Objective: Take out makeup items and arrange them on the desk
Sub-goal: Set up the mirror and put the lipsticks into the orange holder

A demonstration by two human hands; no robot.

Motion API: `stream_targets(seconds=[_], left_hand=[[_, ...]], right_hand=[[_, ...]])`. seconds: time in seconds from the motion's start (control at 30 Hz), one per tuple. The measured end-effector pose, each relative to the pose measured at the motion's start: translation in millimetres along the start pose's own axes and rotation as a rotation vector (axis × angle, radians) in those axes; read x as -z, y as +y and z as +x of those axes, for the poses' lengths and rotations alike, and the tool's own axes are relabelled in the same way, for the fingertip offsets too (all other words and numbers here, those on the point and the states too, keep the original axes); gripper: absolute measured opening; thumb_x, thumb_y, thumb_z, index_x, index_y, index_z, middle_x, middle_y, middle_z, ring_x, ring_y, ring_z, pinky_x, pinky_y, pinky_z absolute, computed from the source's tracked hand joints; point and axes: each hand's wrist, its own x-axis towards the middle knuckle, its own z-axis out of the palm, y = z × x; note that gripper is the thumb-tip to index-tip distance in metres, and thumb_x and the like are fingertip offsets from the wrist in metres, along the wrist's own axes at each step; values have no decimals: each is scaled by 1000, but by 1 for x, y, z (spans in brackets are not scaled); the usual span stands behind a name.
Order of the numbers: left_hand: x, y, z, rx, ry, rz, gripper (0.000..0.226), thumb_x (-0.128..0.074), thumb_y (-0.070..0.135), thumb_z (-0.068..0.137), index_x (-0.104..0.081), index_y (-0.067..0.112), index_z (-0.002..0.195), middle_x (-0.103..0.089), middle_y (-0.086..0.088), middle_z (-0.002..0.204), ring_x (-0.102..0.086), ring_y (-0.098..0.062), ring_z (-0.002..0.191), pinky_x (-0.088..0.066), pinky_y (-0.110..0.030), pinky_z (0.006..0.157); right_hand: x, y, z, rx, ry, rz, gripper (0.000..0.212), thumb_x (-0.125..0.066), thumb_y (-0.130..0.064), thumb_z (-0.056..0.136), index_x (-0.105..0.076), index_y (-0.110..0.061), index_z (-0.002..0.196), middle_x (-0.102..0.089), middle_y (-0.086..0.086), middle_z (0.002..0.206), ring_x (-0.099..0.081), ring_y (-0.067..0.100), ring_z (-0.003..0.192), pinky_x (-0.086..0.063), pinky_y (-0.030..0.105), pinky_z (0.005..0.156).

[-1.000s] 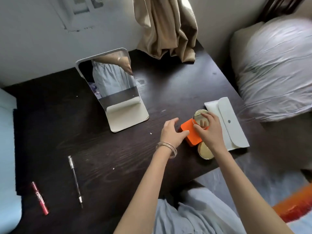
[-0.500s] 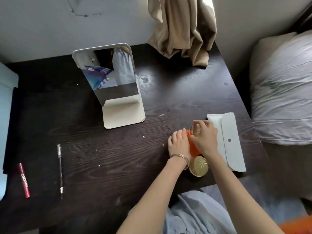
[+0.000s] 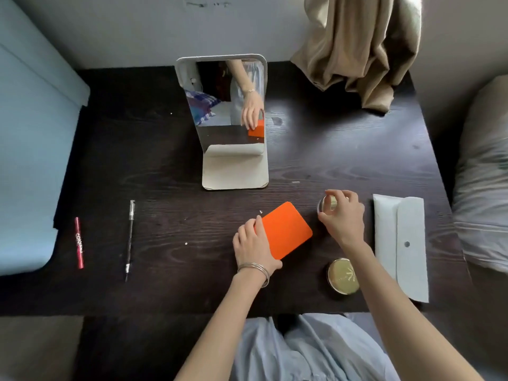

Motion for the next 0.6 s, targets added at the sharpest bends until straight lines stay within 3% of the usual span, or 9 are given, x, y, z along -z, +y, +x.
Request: stream_targets(seconds=[0.27,0.37,0.47,0.6], left_hand=[[-3,-21,-14,69,19,-68,111,-77,40,67,-5,14,148,-19,-6,149,-21,-25,138,-20,-39,116],[-2,-18,-14,79,12,-54,112,-77,39,68,-4,12,148,-18,-7,150,-20,-26,139,-18,-40,117],[-3,-15,-14,75,15,-29,113,-76,36,70,1,12,148,-16,-9,151,-16,-28,141,-13,-43,118],[-5,-6,-12,-18,39,-6,118,-77,36,69,8,16,148,-11,-11,153,-6,-30,144,-4,-49,117]], right_hand=[[-14,-1,-8,-10,-69,-70,48,-64,-11,80,-53,-21,125,-38,9,136,-33,36,124,-42,39,78],[-13,-4,-11,-4,-69,-88,52,-67,-11,79,-52,-19,128,-36,12,140,-32,37,127,-43,47,93],[-14,-11,-19,0,-33,-114,54,-69,-16,80,-51,-15,131,-31,18,145,-22,37,135,-30,49,108],[-20,-29,-50,94,-3,-1,40,-61,-7,83,-55,-4,122,-33,22,140,-19,36,136,-20,37,108]])
